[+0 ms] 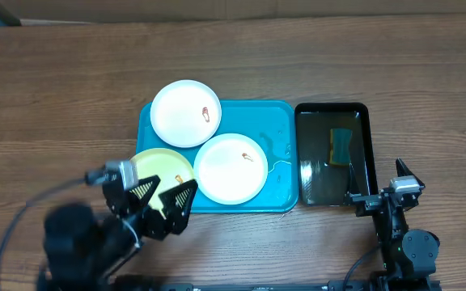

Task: Clean dirty plates on tray and stack at the side
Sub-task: 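Move the left gripper over the tray and grip the white plate's rim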

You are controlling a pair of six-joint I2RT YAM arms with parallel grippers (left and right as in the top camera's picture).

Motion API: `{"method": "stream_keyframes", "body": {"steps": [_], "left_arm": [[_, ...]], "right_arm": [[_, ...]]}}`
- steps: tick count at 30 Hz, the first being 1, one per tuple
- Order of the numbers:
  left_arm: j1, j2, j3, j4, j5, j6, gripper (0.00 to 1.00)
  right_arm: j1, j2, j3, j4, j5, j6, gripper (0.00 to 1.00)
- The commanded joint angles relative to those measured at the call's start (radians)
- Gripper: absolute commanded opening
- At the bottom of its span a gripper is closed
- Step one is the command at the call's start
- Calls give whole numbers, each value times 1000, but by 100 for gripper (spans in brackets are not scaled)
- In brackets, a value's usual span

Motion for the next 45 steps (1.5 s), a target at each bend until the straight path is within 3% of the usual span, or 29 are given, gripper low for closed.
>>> {"method": "stream_keyframes", "body": {"steps": [1,3,6,14,17,19,20,21,24,26,29,32,33,37,45], "left_arm": [[1,310,325,-275,-49,231,100],[-9,477,508,-484,-135,238,100],[-17,679,692,-652,-173,236,100],[-31,999,731,-677,-180,237,100],[-60,1074,726,-639,-231,236,76],[-86,1109,725,-611,-275,231,43],[-103,1126,723,-594,-306,217,12],[-116,1137,719,-581,-333,201,4],[-172,1171,674,-506,-444,136,5],[-201,1184,630,-447,-490,118,11],[-239,1200,541,-323,-510,115,22],[-252,1217,463,-185,-522,116,39],[-251,1222,442,-145,-521,115,40],[-251,1257,384,-48,-513,115,30],[-253,1281,299,48,-513,116,25]], "right_arm": [[-6,-10,-11,6,1,-5,100],[-6,-10,-11,6,1,-5,100],[-6,-10,-11,6,1,-5,100],[-6,-10,-11,6,1,-5,100],[-6,-10,-11,6,1,-5,100],[-6,-10,-11,6,1,-5,100],[-6,-10,-11,6,1,-5,100],[-6,-10,-11,6,1,-5,100],[-6,-10,-11,6,1,-5,100],[-6,-10,-11,6,1,-5,100],[-6,-10,-11,6,1,-5,100],[-6,-10,-11,6,1,-5,100],[-6,-10,-11,6,1,-5,100],[-6,-10,-11,6,1,-5,100],[-6,-10,-11,6,1,-5,100]]}}
